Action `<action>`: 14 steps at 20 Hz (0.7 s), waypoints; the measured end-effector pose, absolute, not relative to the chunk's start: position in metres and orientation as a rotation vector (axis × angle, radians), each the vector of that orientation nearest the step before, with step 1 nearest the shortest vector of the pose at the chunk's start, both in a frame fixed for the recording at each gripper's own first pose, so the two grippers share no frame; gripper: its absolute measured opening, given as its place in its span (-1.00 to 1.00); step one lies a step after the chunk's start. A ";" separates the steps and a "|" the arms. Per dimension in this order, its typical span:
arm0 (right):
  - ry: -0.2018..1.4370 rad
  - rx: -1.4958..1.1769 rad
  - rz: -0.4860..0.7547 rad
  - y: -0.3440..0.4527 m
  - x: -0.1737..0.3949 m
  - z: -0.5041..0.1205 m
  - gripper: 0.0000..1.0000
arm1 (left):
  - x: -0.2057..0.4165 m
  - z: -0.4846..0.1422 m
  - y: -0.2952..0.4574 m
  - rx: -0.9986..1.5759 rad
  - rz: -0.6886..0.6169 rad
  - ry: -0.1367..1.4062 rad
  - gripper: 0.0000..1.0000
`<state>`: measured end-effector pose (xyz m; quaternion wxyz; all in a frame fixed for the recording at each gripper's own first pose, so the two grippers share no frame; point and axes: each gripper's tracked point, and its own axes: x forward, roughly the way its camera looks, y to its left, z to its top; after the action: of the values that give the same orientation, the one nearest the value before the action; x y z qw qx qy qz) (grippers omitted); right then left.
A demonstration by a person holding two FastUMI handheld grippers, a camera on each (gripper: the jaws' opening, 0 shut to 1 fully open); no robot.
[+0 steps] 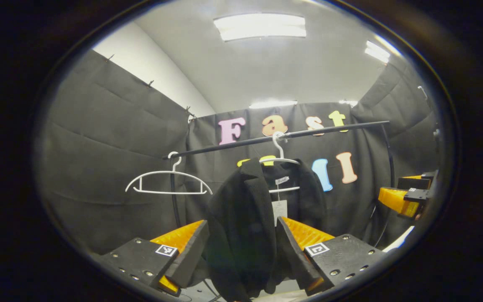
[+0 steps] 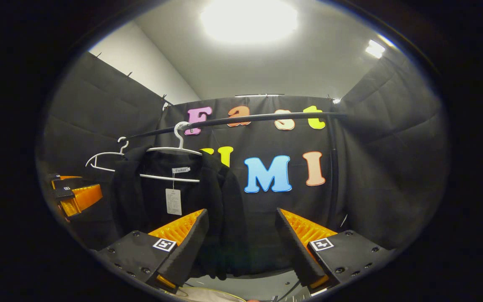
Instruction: Grasp the clothes on the hanger with both hands and then place them into the laundry hamper below.
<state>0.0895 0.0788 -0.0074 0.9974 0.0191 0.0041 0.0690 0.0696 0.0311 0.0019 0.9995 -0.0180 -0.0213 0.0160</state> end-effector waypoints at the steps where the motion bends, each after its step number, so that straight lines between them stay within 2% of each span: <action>1: 0.010 0.035 0.150 0.081 0.097 -0.009 0.93 | 0.075 0.003 0.027 -0.039 0.036 -0.045 0.87; 2: 0.011 0.032 0.163 0.084 0.105 -0.009 0.99 | 0.081 0.003 0.024 -0.042 0.040 -0.046 0.87; 4: 0.010 0.034 0.195 0.092 0.120 -0.010 0.94 | 0.093 0.002 0.019 -0.043 0.048 -0.046 0.88; 5: 0.009 0.036 0.211 0.097 0.128 -0.011 1.00 | 0.098 0.002 0.016 -0.040 0.051 -0.046 0.87; 9: 0.012 0.058 0.264 0.114 0.157 -0.014 0.94 | 0.120 -0.005 0.009 -0.027 0.071 -0.034 0.87; 11: 0.024 0.071 0.282 0.121 0.171 -0.017 0.99 | 0.132 -0.009 0.008 -0.025 0.085 -0.025 0.87; 12: 0.024 0.073 0.287 0.124 0.178 -0.018 0.93 | 0.138 -0.012 0.007 -0.025 0.090 -0.020 0.87; 14: 0.016 0.072 0.298 0.130 0.193 -0.017 1.00 | 0.149 -0.020 0.008 -0.024 0.107 -0.006 0.89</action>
<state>0.1934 0.1297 -0.0172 0.9882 0.0359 0.0079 0.1486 0.1491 0.0085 -0.0200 0.9985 -0.0119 -0.0029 0.0535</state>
